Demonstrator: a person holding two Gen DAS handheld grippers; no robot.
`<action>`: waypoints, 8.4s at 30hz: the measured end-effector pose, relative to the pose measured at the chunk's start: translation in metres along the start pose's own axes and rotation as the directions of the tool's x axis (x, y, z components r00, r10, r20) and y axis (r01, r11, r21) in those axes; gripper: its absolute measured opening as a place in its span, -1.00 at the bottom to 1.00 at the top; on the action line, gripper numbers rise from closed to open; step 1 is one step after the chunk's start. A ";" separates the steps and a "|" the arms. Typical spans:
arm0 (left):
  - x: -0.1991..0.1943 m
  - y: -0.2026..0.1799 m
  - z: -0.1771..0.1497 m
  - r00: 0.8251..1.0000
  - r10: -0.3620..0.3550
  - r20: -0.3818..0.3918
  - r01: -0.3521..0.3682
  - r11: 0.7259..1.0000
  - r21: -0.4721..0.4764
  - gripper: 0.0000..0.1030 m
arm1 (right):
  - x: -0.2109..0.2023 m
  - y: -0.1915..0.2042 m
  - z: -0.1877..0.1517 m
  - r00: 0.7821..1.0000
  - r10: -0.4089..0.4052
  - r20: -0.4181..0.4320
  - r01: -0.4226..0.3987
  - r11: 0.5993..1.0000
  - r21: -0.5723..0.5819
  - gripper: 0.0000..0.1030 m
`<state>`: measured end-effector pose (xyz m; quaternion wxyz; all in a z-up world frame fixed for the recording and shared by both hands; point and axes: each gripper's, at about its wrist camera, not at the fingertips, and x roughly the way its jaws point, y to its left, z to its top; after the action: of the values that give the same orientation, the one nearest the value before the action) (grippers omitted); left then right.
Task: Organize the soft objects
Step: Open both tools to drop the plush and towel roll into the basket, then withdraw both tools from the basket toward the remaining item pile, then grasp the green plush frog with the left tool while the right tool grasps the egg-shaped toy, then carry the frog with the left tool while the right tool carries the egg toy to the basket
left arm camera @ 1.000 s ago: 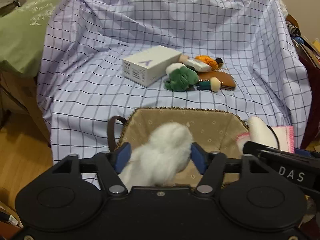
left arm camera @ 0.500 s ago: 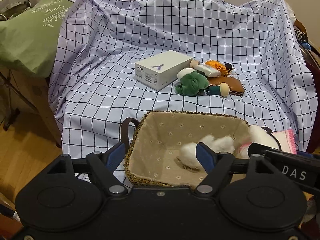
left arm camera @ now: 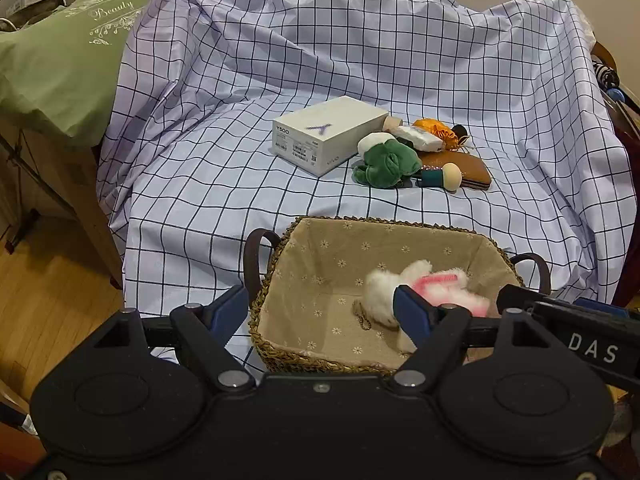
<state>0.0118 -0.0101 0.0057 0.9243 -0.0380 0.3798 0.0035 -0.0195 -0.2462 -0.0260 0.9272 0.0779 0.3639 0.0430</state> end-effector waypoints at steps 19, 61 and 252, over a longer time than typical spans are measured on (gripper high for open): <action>0.001 0.002 -0.001 1.000 0.028 -0.004 -0.028 0.999 0.020 0.48 | 0.000 -0.003 -0.001 1.000 -0.012 -0.008 0.012 1.000 0.005 0.56; 0.023 -0.004 0.021 0.997 0.069 -0.022 -0.066 0.990 0.122 0.87 | 0.024 -0.018 0.021 0.998 -0.058 0.023 0.057 0.998 0.027 0.99; 0.020 -0.007 0.014 0.990 -0.109 -0.094 0.113 0.993 0.036 0.23 | -0.012 0.011 0.004 0.992 -0.041 0.117 0.040 0.999 0.008 0.14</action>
<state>0.0360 -0.0164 0.0018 0.9052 -0.0403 0.4192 -0.0575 -0.0260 -0.2371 -0.0128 0.9475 0.0754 0.3102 0.0186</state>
